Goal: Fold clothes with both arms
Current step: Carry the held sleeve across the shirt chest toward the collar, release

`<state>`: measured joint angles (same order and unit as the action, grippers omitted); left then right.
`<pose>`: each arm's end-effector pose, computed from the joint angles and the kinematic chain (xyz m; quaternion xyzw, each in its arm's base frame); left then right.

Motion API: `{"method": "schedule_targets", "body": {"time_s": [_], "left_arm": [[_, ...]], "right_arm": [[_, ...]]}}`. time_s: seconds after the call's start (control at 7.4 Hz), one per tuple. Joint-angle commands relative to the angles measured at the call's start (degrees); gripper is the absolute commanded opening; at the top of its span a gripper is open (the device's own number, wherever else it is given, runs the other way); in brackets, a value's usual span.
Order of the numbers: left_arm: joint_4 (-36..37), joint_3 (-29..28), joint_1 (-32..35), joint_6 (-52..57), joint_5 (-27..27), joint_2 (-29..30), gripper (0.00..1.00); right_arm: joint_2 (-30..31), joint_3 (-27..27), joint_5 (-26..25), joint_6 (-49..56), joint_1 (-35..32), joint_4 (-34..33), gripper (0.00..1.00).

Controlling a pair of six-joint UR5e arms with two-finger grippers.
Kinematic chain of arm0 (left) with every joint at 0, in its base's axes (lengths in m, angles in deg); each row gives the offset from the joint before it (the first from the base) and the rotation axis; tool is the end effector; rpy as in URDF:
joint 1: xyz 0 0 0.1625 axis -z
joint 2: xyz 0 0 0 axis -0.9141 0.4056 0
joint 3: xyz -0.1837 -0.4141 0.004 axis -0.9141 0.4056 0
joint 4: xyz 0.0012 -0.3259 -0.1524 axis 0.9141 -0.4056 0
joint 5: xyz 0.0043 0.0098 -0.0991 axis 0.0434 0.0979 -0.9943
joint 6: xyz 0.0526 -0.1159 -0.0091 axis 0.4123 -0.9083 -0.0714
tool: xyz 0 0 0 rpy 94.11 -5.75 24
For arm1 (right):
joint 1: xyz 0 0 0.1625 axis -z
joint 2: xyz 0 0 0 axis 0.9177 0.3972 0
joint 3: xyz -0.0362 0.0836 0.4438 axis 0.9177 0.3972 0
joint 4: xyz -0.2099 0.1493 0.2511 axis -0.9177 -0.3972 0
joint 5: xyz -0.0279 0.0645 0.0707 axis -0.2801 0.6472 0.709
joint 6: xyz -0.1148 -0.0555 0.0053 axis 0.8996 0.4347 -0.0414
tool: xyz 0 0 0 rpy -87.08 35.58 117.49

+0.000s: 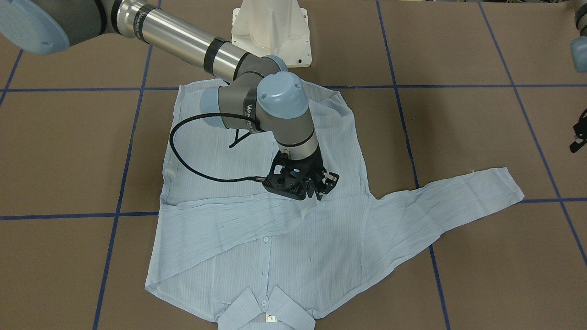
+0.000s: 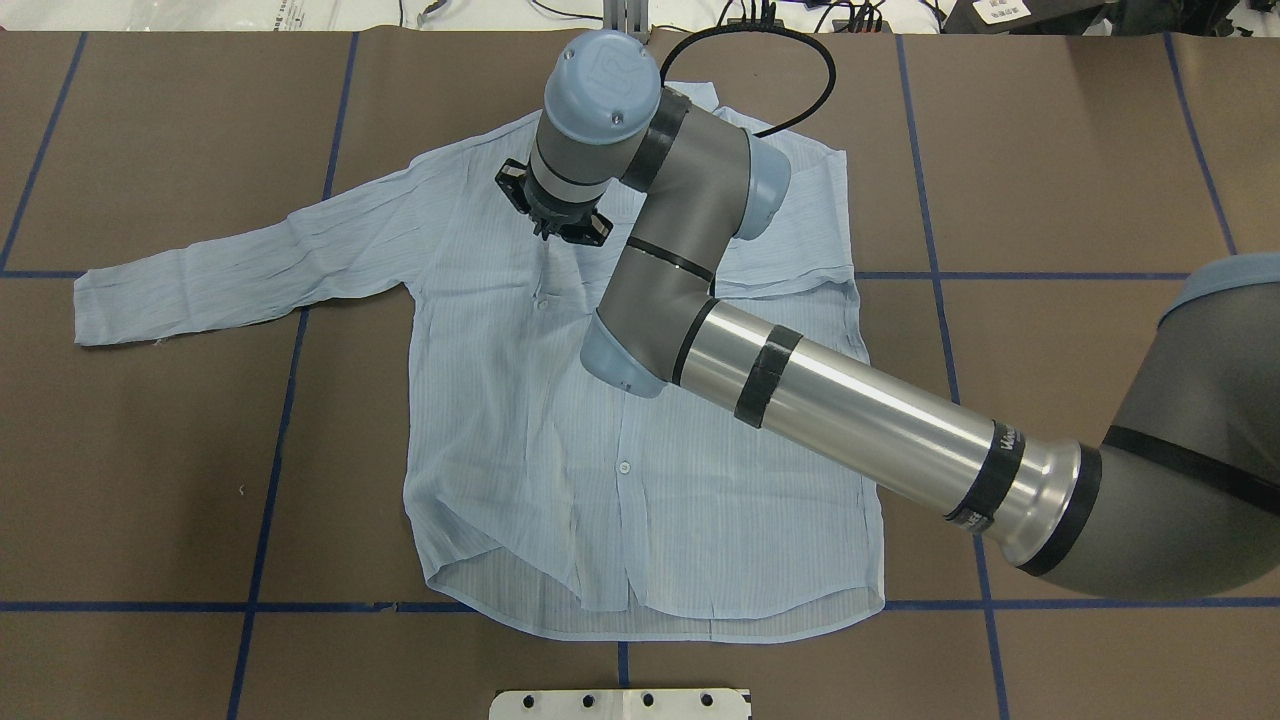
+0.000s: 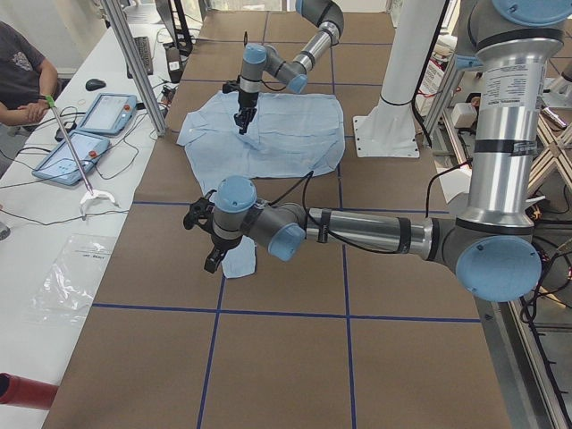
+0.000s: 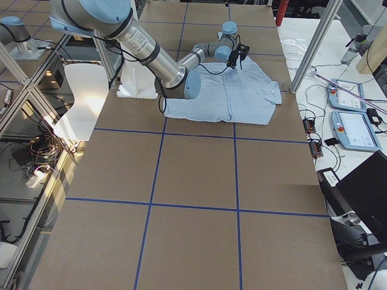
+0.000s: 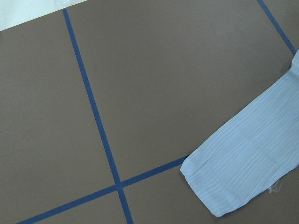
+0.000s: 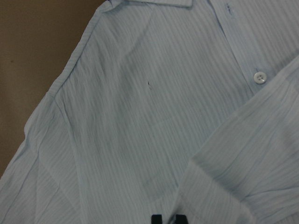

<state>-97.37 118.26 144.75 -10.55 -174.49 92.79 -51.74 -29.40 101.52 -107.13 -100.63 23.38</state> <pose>0.0511 -0.4934 0.6181 0.1918 0.3903 0.1164 0.8929 -0.6431 -0.5556 0.1638 0.0012 -0.5038 0.2487 0.8273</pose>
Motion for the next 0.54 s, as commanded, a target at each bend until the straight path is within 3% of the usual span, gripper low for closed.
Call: {"method": "schedule_targets", "body": {"time_s": [0.0,0.27,0.41], "left_arm": [[-4.9,-6.3,-4.1,-9.0,0.1,2.3,0.99],[-18.8,-16.8,-7.2,-19.2,0.1,4.1,0.99],[-20.6,-19.8,-10.2,-20.8,0.2,5.6,0.99]], "right_arm": [[-2.0,0.1,-2.2,-1.4,1.1,-0.7,1.0],[-0.7,-3.9,-1.9,-1.6,1.0,-1.8,1.0],[1.4,-8.0,-1.9,-1.5,0.8,-4.7,1.0]]}}
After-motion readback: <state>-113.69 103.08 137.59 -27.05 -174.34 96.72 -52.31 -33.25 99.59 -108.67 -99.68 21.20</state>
